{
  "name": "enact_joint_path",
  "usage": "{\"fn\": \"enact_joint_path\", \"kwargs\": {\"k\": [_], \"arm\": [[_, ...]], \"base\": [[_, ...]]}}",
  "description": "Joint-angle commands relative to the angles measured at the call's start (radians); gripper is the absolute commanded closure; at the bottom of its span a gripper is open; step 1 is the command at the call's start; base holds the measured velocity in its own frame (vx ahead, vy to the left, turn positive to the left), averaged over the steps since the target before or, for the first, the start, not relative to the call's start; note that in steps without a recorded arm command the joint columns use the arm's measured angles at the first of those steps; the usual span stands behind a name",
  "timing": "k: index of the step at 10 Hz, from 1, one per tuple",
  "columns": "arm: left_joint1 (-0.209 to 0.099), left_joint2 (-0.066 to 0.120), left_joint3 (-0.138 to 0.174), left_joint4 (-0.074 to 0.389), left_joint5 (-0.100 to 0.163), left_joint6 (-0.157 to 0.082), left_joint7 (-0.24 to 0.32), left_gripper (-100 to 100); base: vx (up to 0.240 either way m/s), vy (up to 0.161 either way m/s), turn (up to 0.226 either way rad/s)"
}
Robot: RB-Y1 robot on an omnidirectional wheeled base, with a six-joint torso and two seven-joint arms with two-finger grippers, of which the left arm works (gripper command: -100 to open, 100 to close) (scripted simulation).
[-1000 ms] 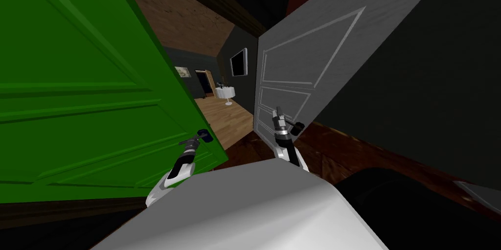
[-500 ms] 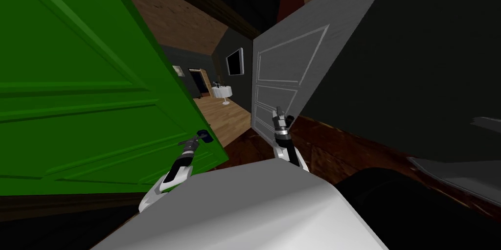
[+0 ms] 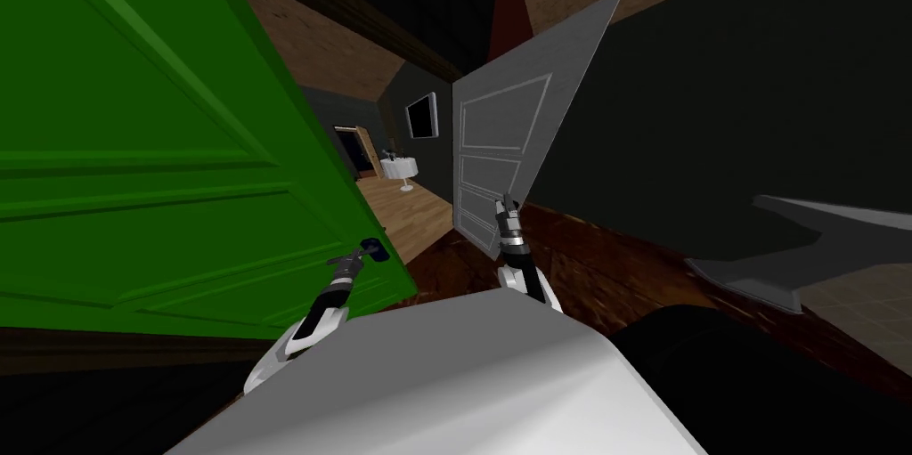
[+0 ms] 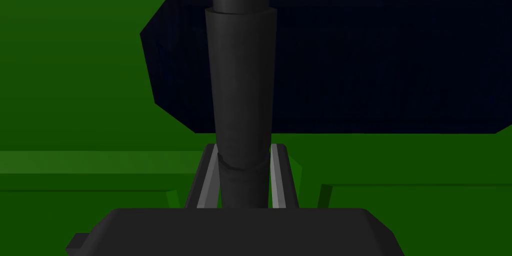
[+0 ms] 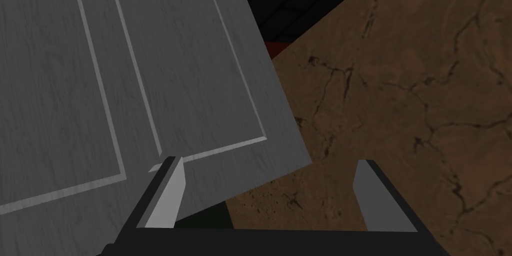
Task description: Pull the door open
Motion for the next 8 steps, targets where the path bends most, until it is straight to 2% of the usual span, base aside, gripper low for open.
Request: {"fn": "enact_joint_path", "kwargs": {"k": [1,3,5,8], "arm": [[0.022,0.018,-0.013,-0.010,0.001,-0.020,0.016,100],[0.048,0.039,-0.027,-0.021,0.003,-0.043,0.033,100],[0.083,0.068,-0.047,-0.036,0.005,-0.074,0.058,100],[0.121,0.099,-0.069,-0.052,0.008,-0.108,0.084,100]], "base": [[-0.166,0.030,-0.142],[-0.240,0.056,-0.163],[-0.243,0.067,-0.167],[-0.235,0.050,-0.116]]}}
